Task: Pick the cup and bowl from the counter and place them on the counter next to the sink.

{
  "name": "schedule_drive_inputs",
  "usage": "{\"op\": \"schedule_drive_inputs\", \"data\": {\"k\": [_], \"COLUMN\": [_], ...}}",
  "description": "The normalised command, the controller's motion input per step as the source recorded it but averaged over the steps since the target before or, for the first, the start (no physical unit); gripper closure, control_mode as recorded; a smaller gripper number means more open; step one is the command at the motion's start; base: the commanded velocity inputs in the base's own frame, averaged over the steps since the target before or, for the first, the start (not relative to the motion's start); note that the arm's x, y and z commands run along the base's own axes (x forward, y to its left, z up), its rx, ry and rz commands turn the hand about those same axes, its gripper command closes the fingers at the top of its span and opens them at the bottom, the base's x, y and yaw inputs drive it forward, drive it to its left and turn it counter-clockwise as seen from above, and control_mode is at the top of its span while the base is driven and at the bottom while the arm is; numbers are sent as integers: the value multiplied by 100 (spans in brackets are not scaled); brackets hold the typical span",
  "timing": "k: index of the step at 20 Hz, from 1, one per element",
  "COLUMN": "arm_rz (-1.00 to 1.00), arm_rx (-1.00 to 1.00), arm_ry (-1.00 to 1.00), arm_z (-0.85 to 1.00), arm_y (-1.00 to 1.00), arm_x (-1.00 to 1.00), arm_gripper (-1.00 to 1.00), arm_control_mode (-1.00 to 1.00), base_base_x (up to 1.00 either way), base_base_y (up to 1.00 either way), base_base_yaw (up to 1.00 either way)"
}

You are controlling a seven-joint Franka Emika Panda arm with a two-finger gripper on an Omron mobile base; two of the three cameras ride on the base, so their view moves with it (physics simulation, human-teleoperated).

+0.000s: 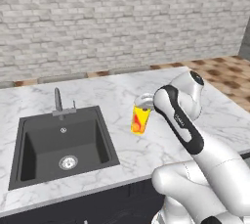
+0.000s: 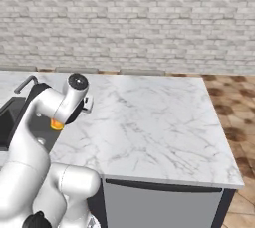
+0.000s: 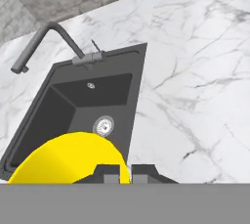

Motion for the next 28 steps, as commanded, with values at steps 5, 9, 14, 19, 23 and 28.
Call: {"op": "schedule_drive_inputs", "data": {"k": [5, 9, 14, 19, 23, 28], "arm_rz": [0, 0, 0, 0, 0, 0], "arm_rx": [-1, -3, -7, -9, -8, -4], "arm_ry": [-6, -8, -6, -3, -1, 0], "arm_z": [-44, -39, -30, -21, -16, -13], "arm_y": [0, 0, 0, 2, 5, 6], "arm_x": [26, 39, 39, 26, 11, 0], "arm_gripper": [100, 100, 100, 100, 100, 100], "arm_control_mode": [-100, -100, -100, -100, -100, -100], "base_base_x": [0, 0, 0, 0, 0, 0], "base_base_y": [0, 0, 0, 0, 0, 0], "base_base_yaw": [0, 0, 0, 0, 0, 0]}}
